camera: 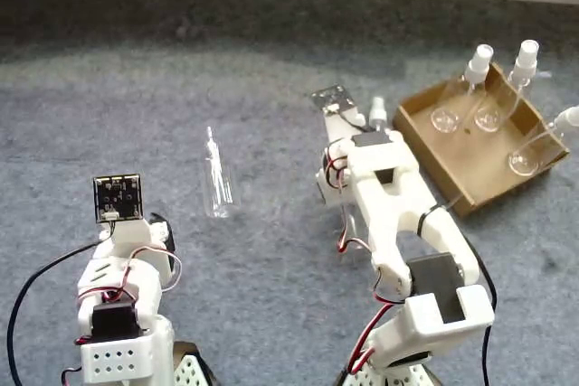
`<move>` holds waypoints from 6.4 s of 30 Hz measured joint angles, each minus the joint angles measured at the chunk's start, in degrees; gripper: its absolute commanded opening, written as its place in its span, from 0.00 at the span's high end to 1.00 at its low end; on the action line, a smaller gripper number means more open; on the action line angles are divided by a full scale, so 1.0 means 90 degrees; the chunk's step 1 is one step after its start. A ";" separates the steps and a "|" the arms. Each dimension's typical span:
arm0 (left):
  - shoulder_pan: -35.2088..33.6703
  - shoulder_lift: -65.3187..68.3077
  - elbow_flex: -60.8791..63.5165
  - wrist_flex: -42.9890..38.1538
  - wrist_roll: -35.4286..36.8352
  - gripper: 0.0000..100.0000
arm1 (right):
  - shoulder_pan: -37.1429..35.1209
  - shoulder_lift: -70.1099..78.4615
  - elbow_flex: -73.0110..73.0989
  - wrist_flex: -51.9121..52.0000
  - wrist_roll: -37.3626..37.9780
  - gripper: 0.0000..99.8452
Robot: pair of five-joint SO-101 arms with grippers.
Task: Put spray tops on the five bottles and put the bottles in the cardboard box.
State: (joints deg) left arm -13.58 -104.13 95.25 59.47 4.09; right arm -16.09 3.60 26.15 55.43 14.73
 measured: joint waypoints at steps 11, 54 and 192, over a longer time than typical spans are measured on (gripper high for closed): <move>0.0000 0.0000 0.0000 0.0000 0.0000 0.99 | 0.0000 0.0000 0.0000 0.0664 0.0166 0.70; 0.0244 0.0000 0.0068 -0.0576 0.0000 0.99 | 0.0518 -0.2295 -0.0713 0.1221 0.0166 0.79; 0.5421 2.0923 -2.0845 0.1172 0.2833 0.87 | 0.3917 -1.2024 0.6193 -0.0400 -0.1680 0.79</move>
State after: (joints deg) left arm 35.21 84.18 -92.35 70.02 29.58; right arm 19.16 -104.62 81.89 51.82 -0.40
